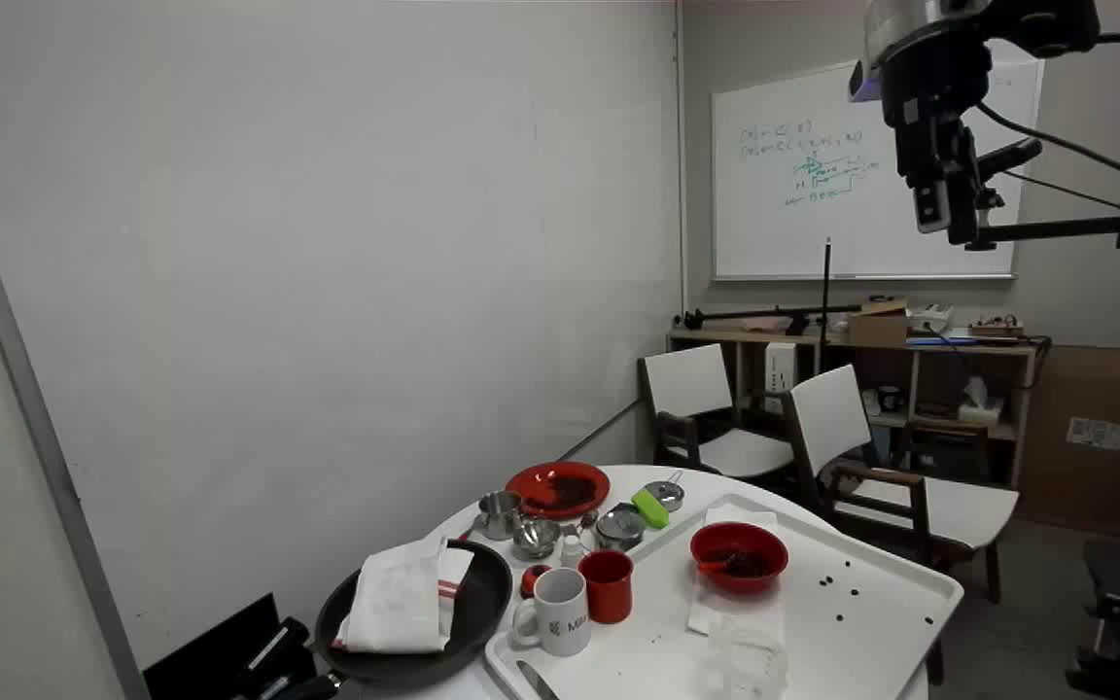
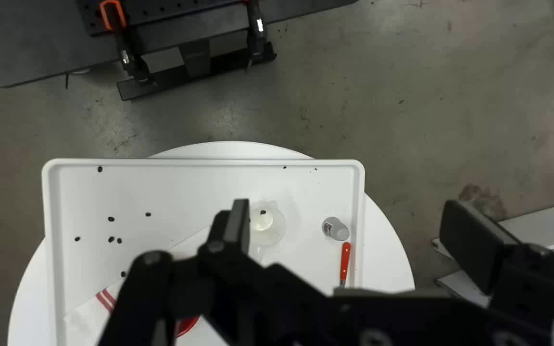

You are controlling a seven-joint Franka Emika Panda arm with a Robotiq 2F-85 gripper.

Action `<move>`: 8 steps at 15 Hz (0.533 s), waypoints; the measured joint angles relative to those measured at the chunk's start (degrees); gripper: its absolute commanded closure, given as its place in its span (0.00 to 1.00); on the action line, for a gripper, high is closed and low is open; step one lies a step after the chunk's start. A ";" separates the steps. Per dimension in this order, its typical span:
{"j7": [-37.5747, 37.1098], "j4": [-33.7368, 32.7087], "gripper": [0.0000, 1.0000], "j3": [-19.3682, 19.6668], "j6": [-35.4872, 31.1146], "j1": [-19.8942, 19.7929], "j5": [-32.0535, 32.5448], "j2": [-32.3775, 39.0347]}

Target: Move the spoon from the red bowl to the mug

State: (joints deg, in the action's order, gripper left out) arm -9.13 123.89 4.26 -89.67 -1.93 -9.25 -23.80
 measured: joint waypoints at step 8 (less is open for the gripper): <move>0.01 0.01 0.00 -0.34 -0.14 -0.21 0.00 0.33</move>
State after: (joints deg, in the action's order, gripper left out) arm -9.12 123.91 3.92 -89.81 -2.14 -9.25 -23.47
